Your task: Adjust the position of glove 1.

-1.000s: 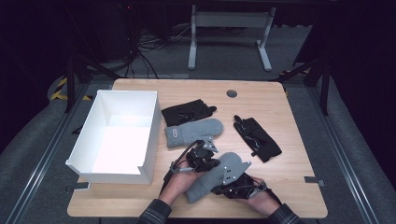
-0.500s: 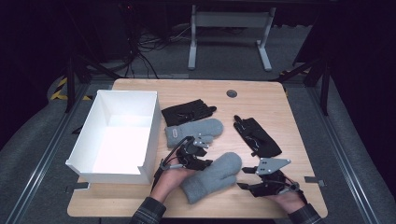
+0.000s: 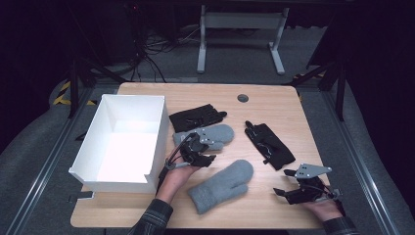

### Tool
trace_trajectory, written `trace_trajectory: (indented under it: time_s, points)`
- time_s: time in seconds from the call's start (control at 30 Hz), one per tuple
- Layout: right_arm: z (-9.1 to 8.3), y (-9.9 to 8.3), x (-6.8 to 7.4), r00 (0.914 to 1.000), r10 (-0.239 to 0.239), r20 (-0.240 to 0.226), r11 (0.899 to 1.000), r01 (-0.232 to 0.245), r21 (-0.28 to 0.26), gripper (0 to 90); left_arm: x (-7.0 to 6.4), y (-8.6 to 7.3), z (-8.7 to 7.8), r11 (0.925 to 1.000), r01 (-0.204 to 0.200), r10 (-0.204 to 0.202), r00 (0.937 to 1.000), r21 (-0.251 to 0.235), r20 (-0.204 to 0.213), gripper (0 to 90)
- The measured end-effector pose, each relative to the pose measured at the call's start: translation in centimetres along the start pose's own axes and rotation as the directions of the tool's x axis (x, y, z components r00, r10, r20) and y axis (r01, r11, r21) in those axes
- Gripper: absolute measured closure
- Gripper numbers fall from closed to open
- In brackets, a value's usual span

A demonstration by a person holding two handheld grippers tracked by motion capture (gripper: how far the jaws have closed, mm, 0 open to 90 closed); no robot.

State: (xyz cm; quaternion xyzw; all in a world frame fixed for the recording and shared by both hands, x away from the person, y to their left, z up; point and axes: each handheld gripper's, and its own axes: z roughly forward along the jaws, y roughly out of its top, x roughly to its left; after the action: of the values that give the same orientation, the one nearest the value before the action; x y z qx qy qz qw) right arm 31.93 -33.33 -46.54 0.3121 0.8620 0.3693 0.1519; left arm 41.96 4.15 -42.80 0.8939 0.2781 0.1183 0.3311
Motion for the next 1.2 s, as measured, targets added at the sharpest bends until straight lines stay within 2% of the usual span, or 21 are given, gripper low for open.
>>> trace_trajectory:
  time_s: [0.1,0.2,0.3,0.47,0.53,0.57,0.67,0.87,0.93,1.1,1.17,1.2]
  points:
    - [0.1,-0.3,-0.3,0.9999,-0.001,0.015,1.0,0.0,0.006,17.0,0.7,0.0,0.3,0.9998,0.017,-0.017,0.9998,-0.009,-0.009,52.6]
    - [0.2,-0.4,-0.4,0.9999,0.01,0.009,1.0,-0.01,-0.001,15.8,1.2,0.1,1.1,0.9994,0.016,-0.015,0.9993,0.032,-0.034,54.4]
    - [0.2,-0.4,-0.4,0.9999,0.011,0.007,1.0,-0.011,0.0,15.7,1.6,0.1,1.4,0.9994,0.023,-0.022,0.9985,0.026,-0.05,56.5]
    - [0.2,-0.4,-0.4,0.9999,0.012,0.005,1.0,-0.012,0.0,15.8,1.9,0.0,2.4,0.9985,0.024,-0.02,0.9962,0.05,-0.085,67.9]
    - [0.2,-0.4,-0.4,0.9999,0.012,0.005,1.0,-0.012,-0.001,15.8,2.0,0.0,2.5,0.9979,0.019,-0.014,0.9963,0.062,-0.085,71.5]
    - [0.2,-0.4,-0.4,0.9999,0.015,0.006,1.0,-0.015,-0.001,15.9,1.8,0.0,2.7,0.9979,0.02,-0.014,0.9954,0.061,-0.095,80.7]
    - [0.1,-0.4,-0.4,0.9999,0.015,0.007,1.0,-0.015,-0.001,16.2,1.8,0.2,2.5,0.997,0.043,-0.036,0.9946,0.065,-0.097,85.4]
    - [0.1,-0.4,-0.5,0.9998,0.017,0.006,1.0,-0.017,-0.002,16.5,1.2,0.8,1.8,0.995,0.08,-0.076,0.9954,0.06,-0.059,86.8]
    - [0.1,-0.4,-0.5,0.9998,0.017,0.006,1.0,-0.017,-0.002,16.5,0.4,1.2,1.8,0.9946,0.089,-0.088,0.9957,0.053,-0.028,86.8]
    - [0.1,-0.5,-0.5,0.9999,0.016,0.005,1.0,-0.016,-0.003,16.5,-1.7,2.0,2.5,0.9951,0.074,-0.078,0.9951,0.066,0.06,86.6]
    - [0.1,-0.5,-0.5,0.9999,0.016,0.005,1.0,-0.016,-0.003,16.5,-2.2,2.2,2.7,0.9955,0.067,-0.072,0.9949,0.067,0.071,85.7]
    - [0.1,-0.5,-0.5,0.9999,0.015,0.005,1.0,-0.015,-0.003,16.5,-2.7,2.5,2.9,0.9971,0.052,-0.056,0.9958,0.056,0.073,84.6]
